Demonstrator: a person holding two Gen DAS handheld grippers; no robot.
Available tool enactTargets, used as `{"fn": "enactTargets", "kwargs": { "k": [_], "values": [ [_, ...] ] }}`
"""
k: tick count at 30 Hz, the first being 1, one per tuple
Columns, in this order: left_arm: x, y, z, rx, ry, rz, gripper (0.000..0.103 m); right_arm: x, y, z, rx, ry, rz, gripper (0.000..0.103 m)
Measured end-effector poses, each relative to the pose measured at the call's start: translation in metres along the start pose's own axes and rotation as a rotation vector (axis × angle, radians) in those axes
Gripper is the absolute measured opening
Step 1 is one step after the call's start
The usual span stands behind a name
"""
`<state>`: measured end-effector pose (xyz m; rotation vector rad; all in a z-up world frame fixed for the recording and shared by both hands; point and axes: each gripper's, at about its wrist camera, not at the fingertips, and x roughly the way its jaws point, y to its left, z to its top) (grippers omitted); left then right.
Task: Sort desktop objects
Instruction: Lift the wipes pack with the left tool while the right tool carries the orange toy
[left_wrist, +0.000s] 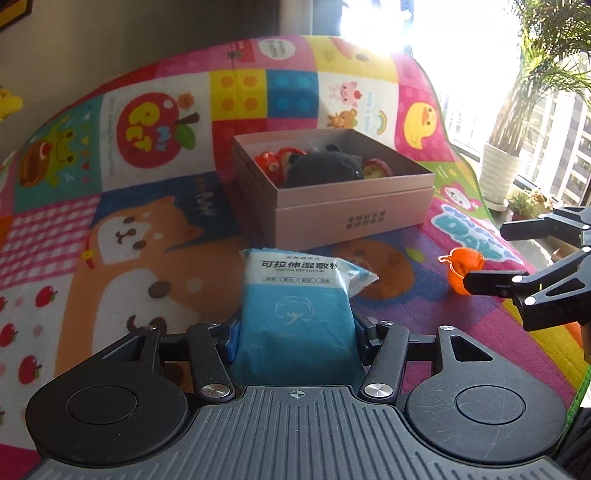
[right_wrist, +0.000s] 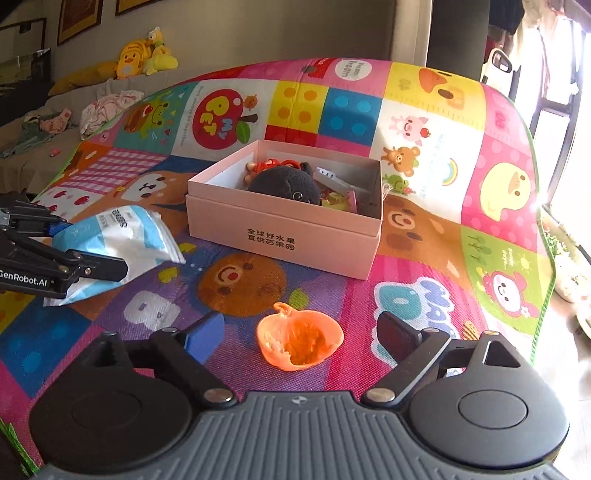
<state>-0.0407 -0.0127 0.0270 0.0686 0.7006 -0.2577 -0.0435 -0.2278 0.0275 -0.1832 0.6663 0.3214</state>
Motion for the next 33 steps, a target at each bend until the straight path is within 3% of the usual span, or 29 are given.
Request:
{"fn": "enactTargets", "kwargs": {
  "k": [5, 8, 10, 11, 21, 24, 25, 26, 29, 33],
  "values": [
    [0.005, 0.003, -0.012, -0.016, 0.036, -0.009, 0.064, 0.036, -0.012, 0.002, 0.095, 0.101, 0.023, 0.09],
    [0.003, 0.003, -0.012, -0.019, 0.029, -0.019, 0.073, 0.043, -0.015, 0.002, 0.115, 0.119, 0.028, 0.075],
    [0.002, 0.002, -0.011, -0.015, 0.026, -0.021, 0.075, 0.041, -0.013, 0.003, 0.11, 0.118, 0.043, 0.057],
    [0.003, 0.001, -0.011, -0.014, 0.027, -0.024, 0.075, 0.04, -0.013, 0.004, 0.114, 0.118, 0.052, 0.055],
    [0.013, -0.004, -0.006, -0.003, 0.032, -0.004, 0.079, 0.027, -0.005, 0.013, 0.087, 0.083, 0.054, 0.055],
    [0.015, -0.005, -0.005, 0.009, 0.039, 0.007, 0.07, 0.011, -0.006, 0.019, 0.072, 0.049, 0.057, 0.055],
    [0.013, -0.006, -0.003, 0.019, 0.035, 0.007, 0.058, 0.003, -0.007, 0.022, 0.063, 0.029, 0.059, 0.055],
    [0.011, -0.006, -0.001, 0.023, 0.035, -0.003, 0.058, -0.004, -0.008, 0.026, 0.056, 0.005, 0.064, 0.055],
    [0.0, -0.01, 0.016, 0.044, -0.013, -0.008, 0.058, -0.026, -0.012, 0.043, 0.054, -0.064, 0.089, 0.055],
    [-0.012, -0.017, 0.054, 0.063, -0.135, 0.006, 0.058, -0.046, -0.019, 0.063, 0.069, -0.15, 0.079, 0.055]
  ]
}}
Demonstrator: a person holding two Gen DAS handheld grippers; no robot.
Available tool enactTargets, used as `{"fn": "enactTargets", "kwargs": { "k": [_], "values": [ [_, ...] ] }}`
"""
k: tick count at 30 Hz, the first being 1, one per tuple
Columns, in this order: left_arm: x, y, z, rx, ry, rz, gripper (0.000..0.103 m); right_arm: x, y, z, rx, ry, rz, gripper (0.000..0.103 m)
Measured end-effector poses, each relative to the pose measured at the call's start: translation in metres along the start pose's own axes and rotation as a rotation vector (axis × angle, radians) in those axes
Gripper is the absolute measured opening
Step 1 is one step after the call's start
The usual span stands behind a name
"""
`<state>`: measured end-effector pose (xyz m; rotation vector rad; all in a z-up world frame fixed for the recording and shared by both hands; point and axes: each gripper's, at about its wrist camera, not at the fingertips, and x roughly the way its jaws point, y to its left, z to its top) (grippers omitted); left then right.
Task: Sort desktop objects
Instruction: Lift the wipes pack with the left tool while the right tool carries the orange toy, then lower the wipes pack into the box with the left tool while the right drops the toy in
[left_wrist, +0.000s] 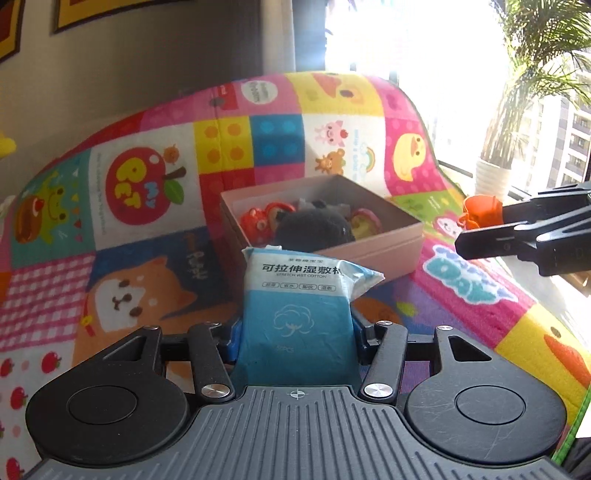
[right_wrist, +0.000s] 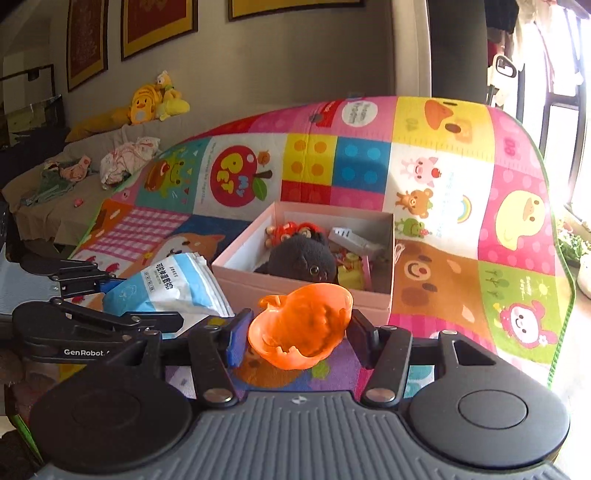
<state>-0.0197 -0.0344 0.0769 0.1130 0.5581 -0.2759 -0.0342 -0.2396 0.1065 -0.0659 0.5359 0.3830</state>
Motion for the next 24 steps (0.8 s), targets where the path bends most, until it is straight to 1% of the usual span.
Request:
{"fn": "enactTargets", "kwargs": {
  "k": [2, 4, 6, 8, 11, 14, 15, 17, 18, 19, 20, 24],
  "values": [
    [0.003, -0.001, 0.022, -0.006, -0.07, 0.013, 0.058, -0.006, -0.001, 0.007, -0.001, -0.03, -0.009, 0.055],
    [0.014, 0.002, 0.039, -0.051, -0.115, 0.023, 0.058, -0.009, -0.004, 0.011, 0.004, -0.049, -0.018, 0.055],
    [0.033, 0.009, 0.055, -0.133, -0.116, 0.009, 0.058, -0.009, -0.006, 0.014, 0.011, -0.056, -0.03, 0.055],
    [0.054, 0.014, 0.064, -0.188, -0.11, 0.002, 0.058, -0.005, -0.01, 0.014, 0.019, -0.048, -0.04, 0.055],
    [0.088, 0.013, 0.068, -0.201, -0.105, 0.022, 0.058, 0.006, -0.014, 0.016, 0.016, -0.027, -0.058, 0.055],
    [0.112, 0.015, 0.062, -0.206, -0.083, 0.024, 0.059, 0.023, -0.018, 0.021, 0.017, -0.003, -0.062, 0.055],
    [0.117, 0.018, 0.058, -0.217, -0.069, 0.028, 0.062, 0.03, -0.019, 0.025, 0.018, 0.007, -0.063, 0.055],
    [0.118, 0.024, 0.05, -0.239, -0.062, 0.017, 0.072, 0.047, -0.022, 0.034, 0.018, 0.028, -0.062, 0.055],
    [0.115, 0.026, 0.047, -0.241, -0.064, 0.006, 0.076, 0.057, -0.023, 0.04, 0.018, 0.041, -0.06, 0.055],
    [0.111, 0.028, 0.043, -0.236, -0.07, -0.006, 0.084, 0.067, -0.025, 0.045, 0.02, 0.053, -0.063, 0.055],
    [0.108, 0.029, 0.04, -0.227, -0.075, -0.019, 0.09, 0.079, -0.026, 0.05, 0.021, 0.066, -0.068, 0.055],
    [0.091, 0.031, 0.03, -0.188, -0.088, -0.028, 0.094, 0.128, -0.033, 0.071, 0.051, 0.11, -0.103, 0.055]
  ]
}}
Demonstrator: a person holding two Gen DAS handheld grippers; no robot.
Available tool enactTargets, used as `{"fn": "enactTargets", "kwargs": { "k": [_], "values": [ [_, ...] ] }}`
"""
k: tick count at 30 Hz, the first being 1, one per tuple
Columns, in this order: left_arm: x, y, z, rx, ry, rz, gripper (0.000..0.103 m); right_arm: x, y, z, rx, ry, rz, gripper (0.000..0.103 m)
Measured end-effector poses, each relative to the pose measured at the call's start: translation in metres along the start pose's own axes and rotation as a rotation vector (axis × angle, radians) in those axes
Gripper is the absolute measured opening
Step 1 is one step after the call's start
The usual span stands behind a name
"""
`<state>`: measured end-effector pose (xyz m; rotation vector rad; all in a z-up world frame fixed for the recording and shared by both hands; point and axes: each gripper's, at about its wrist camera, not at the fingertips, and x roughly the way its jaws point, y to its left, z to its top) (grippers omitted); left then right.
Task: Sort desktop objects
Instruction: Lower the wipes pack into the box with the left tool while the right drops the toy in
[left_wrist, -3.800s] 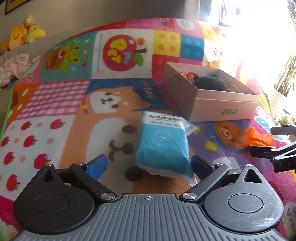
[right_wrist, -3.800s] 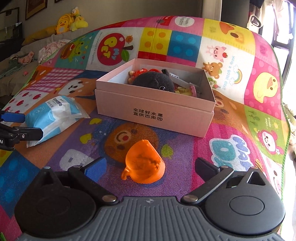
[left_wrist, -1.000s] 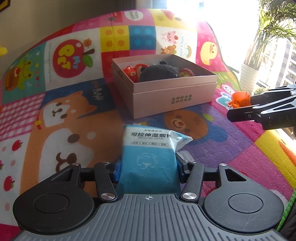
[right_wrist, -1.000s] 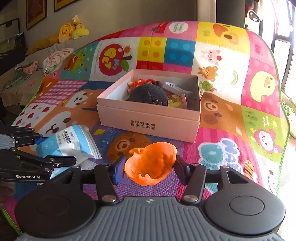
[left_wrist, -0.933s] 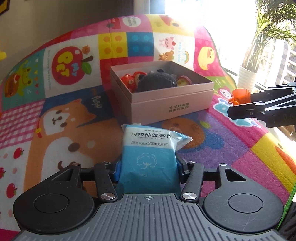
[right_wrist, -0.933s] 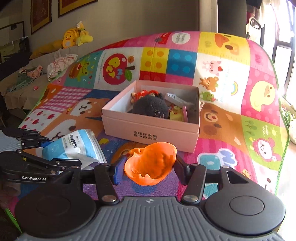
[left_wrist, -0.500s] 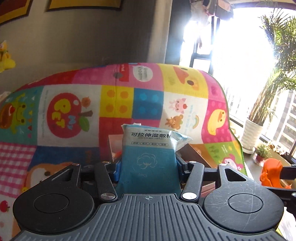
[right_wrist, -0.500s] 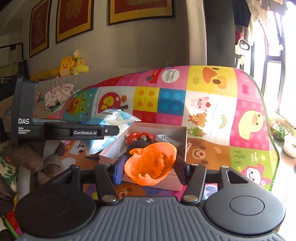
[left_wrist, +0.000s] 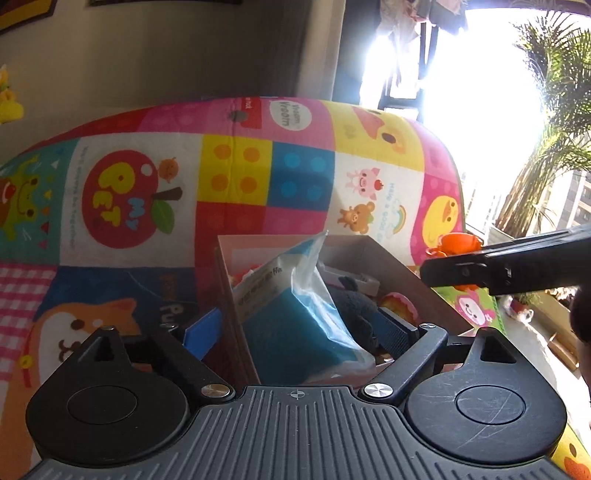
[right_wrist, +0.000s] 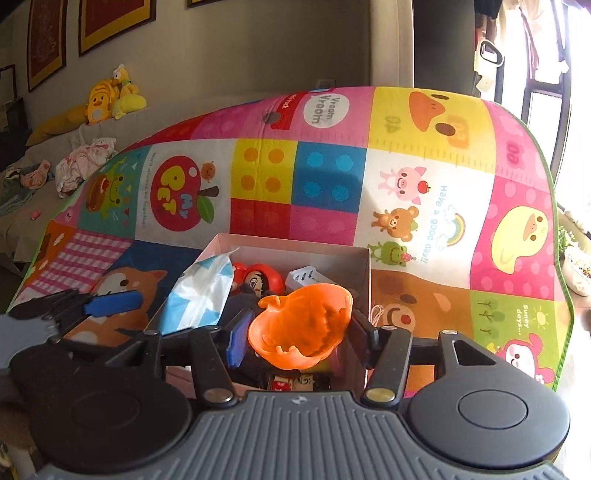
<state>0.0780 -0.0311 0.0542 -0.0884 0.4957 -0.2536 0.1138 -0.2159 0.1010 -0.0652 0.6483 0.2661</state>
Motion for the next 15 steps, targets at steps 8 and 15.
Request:
{"fn": "enactTargets", "kwargs": {
  "k": [8, 15],
  "values": [
    [-0.026, 0.006, -0.008, 0.064, -0.024, 0.014, 0.096, 0.043, 0.004, 0.028, 0.03, 0.046, -0.008, 0.062],
    [-0.024, 0.018, -0.01, 0.05, -0.03, 0.08, 0.096, 0.053, 0.026, 0.017, -0.031, 0.151, 0.092, 0.053]
  ]
}}
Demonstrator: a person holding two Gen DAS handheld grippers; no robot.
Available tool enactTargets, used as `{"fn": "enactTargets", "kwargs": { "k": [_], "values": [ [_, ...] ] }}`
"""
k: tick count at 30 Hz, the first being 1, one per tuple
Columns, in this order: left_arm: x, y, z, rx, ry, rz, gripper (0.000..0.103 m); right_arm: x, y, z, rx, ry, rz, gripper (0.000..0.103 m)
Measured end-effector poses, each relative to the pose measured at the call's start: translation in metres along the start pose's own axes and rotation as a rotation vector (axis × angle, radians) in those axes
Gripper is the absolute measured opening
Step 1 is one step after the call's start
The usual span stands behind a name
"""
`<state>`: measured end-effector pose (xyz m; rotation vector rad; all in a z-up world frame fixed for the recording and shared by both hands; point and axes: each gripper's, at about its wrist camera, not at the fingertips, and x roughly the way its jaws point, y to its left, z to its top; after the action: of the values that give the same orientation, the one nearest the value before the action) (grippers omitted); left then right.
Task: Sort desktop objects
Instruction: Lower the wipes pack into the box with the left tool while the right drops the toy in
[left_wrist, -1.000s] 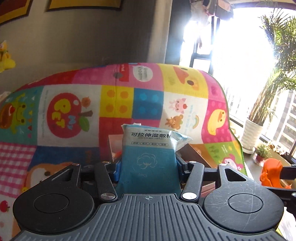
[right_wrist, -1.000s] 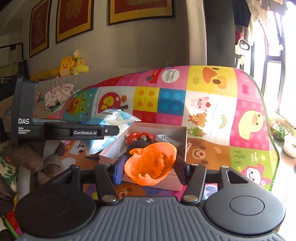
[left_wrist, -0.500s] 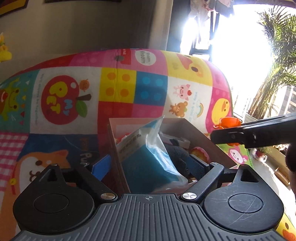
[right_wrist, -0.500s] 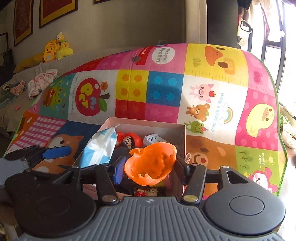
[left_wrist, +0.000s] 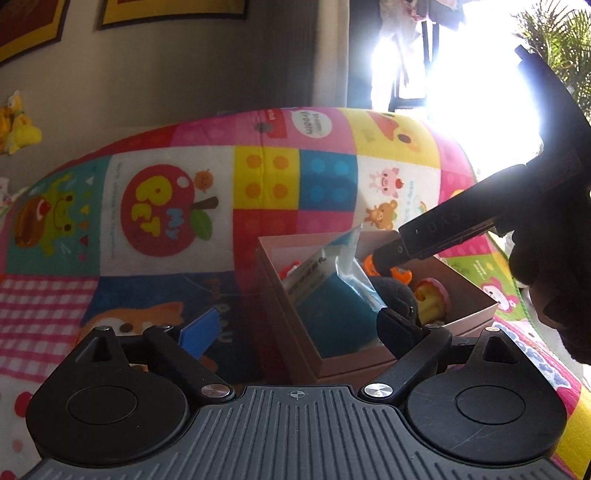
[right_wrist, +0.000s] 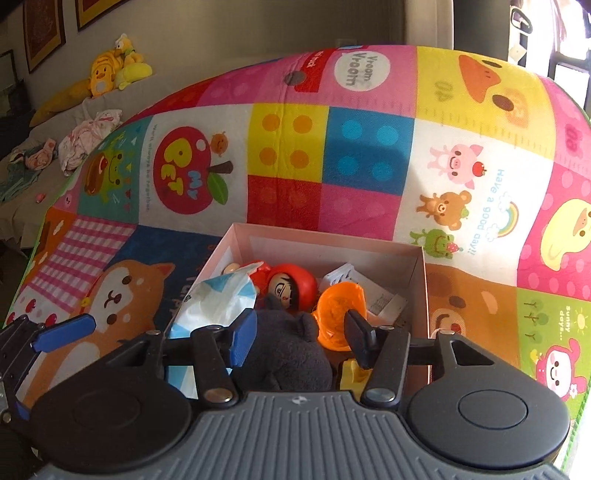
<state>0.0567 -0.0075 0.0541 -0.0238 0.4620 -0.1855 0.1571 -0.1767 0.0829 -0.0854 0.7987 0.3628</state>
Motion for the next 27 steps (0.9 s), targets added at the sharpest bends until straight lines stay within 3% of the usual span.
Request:
{"fn": "enactTargets", "kwargs": {
  "k": [2, 8, 15, 21, 23, 25, 27],
  "values": [
    [0.002, 0.002, -0.001, -0.003, 0.008, 0.005, 0.096, 0.012, 0.002, -0.002, -0.012, 0.037, 0.03, 0.053],
    [0.004, -0.002, -0.001, 0.019, 0.02, 0.011, 0.096, 0.023, -0.007, -0.008, 0.006, 0.06, 0.009, 0.053],
    [0.013, -0.003, 0.009, 0.035, 0.006, 0.059, 0.098, 0.002, -0.03, -0.031, 0.015, 0.032, -0.003, 0.057],
    [0.041, -0.004, 0.015, 0.105, 0.053, 0.114, 0.098, -0.013, -0.032, -0.025, 0.046, -0.013, 0.002, 0.057],
    [0.05, -0.004, 0.016, 0.134, 0.076, 0.114, 0.099, -0.024, -0.033, -0.016, 0.063, -0.055, 0.015, 0.052],
    [0.057, -0.005, 0.015, 0.179, 0.098, 0.127, 0.099, -0.03, -0.028, -0.005, 0.068, -0.07, 0.038, 0.035],
    [0.064, -0.007, 0.012, 0.241, 0.119, 0.151, 0.099, -0.03, -0.017, 0.004, 0.052, -0.075, 0.048, 0.027]
  ]
}}
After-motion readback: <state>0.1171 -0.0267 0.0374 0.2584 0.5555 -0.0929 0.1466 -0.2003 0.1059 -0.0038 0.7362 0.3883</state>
